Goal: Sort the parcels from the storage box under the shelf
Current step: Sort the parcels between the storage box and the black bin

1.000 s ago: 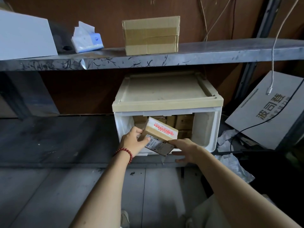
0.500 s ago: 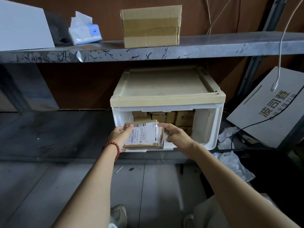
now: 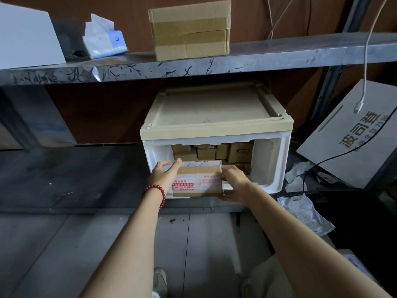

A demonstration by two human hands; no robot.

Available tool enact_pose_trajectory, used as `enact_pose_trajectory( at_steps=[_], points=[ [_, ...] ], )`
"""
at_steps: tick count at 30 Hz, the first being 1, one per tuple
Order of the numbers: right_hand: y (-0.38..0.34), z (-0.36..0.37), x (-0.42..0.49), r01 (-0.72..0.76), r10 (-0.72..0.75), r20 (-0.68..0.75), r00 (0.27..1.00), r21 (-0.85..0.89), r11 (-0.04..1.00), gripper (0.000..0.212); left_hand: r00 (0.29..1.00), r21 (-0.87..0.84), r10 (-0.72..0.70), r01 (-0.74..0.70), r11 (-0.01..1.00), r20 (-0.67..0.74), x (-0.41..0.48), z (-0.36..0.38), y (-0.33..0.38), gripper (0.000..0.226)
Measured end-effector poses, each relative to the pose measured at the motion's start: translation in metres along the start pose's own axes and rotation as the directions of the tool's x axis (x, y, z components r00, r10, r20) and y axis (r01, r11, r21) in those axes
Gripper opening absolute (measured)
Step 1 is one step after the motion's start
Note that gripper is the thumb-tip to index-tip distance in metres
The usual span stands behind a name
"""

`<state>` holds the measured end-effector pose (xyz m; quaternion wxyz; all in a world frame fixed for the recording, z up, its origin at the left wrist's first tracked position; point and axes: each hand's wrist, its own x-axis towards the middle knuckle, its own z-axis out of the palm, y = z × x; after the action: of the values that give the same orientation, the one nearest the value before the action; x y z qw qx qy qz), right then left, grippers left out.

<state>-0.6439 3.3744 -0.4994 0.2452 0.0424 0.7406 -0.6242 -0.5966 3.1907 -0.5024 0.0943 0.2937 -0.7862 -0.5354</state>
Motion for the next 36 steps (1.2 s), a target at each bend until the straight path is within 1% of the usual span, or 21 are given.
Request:
enact_pose_trajectory(
  at_steps=[3,6,8,11,14,17,20,22,25,28,30,34,36],
  points=[
    [0.001,-0.001,0.001,-0.119,0.12,-0.024,0.993,0.037,0.992,0.032,1.0,-0.018,0.011,-0.011,1.0,-0.009,-0.001,0.006,0.003,0.041],
    [0.003,-0.001,0.0,-0.219,0.221,0.003,0.975,0.155,0.963,0.033,1.0,-0.042,0.02,-0.02,0.999,-0.009,-0.002,0.011,0.006,0.043],
    [0.002,-0.002,-0.003,-0.236,0.234,0.032,0.972,0.205,0.95,0.028,1.0,-0.051,0.017,-0.017,0.999,-0.017,-0.003,0.014,0.007,0.045],
    [0.0,-0.002,-0.004,-0.226,0.218,0.059,0.974,0.208,0.952,0.016,1.0,-0.061,0.008,-0.01,0.998,-0.022,-0.003,0.016,0.008,0.048],
    [0.0,0.0,-0.002,-0.242,0.24,0.037,0.97,0.234,0.942,0.036,1.0,-0.033,-0.01,0.01,0.999,-0.004,-0.003,0.018,0.009,0.057],
    [0.0,0.001,0.001,-0.239,0.242,0.011,0.97,0.201,0.95,0.042,1.0,-0.015,-0.016,0.016,1.0,-0.017,-0.003,0.019,0.008,0.06],
    [0.0,-0.001,0.005,-0.213,0.219,-0.03,0.975,0.147,0.966,0.043,0.999,-0.023,-0.042,0.042,0.999,-0.027,0.0,0.016,0.006,0.063],
    [0.001,-0.004,0.011,-0.161,0.171,-0.067,0.983,0.131,0.978,0.042,0.998,-0.026,-0.06,0.059,0.998,-0.018,0.001,0.015,0.004,0.065],
    [0.002,-0.006,0.015,-0.128,0.134,-0.081,0.988,0.085,0.988,0.058,0.999,-0.007,-0.05,0.05,0.999,-0.001,0.0,0.014,0.003,0.066],
    [0.002,-0.008,0.015,-0.096,0.098,-0.057,0.994,0.044,0.994,0.064,0.999,0.001,-0.044,0.044,0.999,-0.014,-0.002,0.013,0.003,0.065],
    [0.003,-0.008,0.015,-0.059,0.059,-0.057,0.997,0.01,0.998,0.063,0.999,0.002,-0.031,0.031,1.0,-0.028,-0.002,0.012,0.002,0.059],
    [0.006,-0.008,0.017,0.021,-0.022,-0.069,0.997,-0.011,1.0,0.048,1.0,0.017,0.001,-0.001,1.0,-0.013,-0.003,0.016,0.001,0.036],
    [0.005,-0.011,0.013,0.037,-0.039,-0.093,0.995,-0.028,0.999,0.046,0.999,0.022,0.028,-0.028,0.999,-0.018,-0.006,0.02,0.003,0.031]
  ],
)
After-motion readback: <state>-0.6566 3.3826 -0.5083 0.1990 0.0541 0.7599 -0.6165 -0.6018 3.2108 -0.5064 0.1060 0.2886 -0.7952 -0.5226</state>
